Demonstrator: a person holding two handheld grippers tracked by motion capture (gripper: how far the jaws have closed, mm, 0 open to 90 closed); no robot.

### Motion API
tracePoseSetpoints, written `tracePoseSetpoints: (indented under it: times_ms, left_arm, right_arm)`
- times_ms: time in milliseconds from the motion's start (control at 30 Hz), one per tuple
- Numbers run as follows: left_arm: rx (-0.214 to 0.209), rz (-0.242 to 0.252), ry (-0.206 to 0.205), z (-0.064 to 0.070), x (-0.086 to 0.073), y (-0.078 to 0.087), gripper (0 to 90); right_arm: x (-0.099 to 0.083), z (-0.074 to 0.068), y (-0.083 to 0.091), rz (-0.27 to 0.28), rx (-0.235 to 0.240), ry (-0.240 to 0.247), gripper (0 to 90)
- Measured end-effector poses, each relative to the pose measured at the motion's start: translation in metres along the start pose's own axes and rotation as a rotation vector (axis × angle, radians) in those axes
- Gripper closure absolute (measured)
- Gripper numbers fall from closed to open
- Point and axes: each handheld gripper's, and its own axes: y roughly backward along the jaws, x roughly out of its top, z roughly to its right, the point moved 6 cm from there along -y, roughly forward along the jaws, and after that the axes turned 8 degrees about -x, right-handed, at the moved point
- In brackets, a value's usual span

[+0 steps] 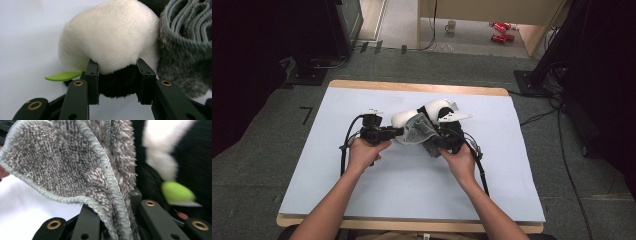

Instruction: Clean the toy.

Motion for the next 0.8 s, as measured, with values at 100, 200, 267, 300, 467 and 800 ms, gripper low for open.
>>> tracePoseSetpoints:
  times_ms: [100, 200, 267, 300, 467, 800]
  left_arm:
    - [0.003, -0.005, -0.002, 0.0, 0.0, 0.0, 62.3]
    - [0.001, -0.006, 0.002, 0.0, 0.0, -0.001, 62.2]
    - [0.001, -0.005, 0.0, 0.0, 0.0, -0.001, 62.2]
    - [0.002, -0.006, -0.003, 0.0, -0.001, -0.001, 62.3]
    - [-0.006, -0.006, -0.004, 0.001, -0.001, -0.002, 62.3]
    - [-0.006, 0.006, 0.0, 0.0, -0.004, -0.001, 61.8]
  right_arm:
    - [-0.002, 0.008, 0.007, -0.001, -0.021, 0.006, 78.9]
    - [-0.002, 0.022, 0.016, 0.011, -0.048, -0.011, 78.7]
    - [-0.003, 0.036, 0.023, 0.017, -0.078, -0.051, 78.4]
    - [-0.004, 0.045, 0.026, 0.02, -0.089, -0.071, 78.4]
    - [-0.009, 0.082, 0.041, 0.045, -0.141, -0.177, 78.6]
    - [-0.005, 0.11, 0.07, 0.115, -0.202, -0.274, 78.6]
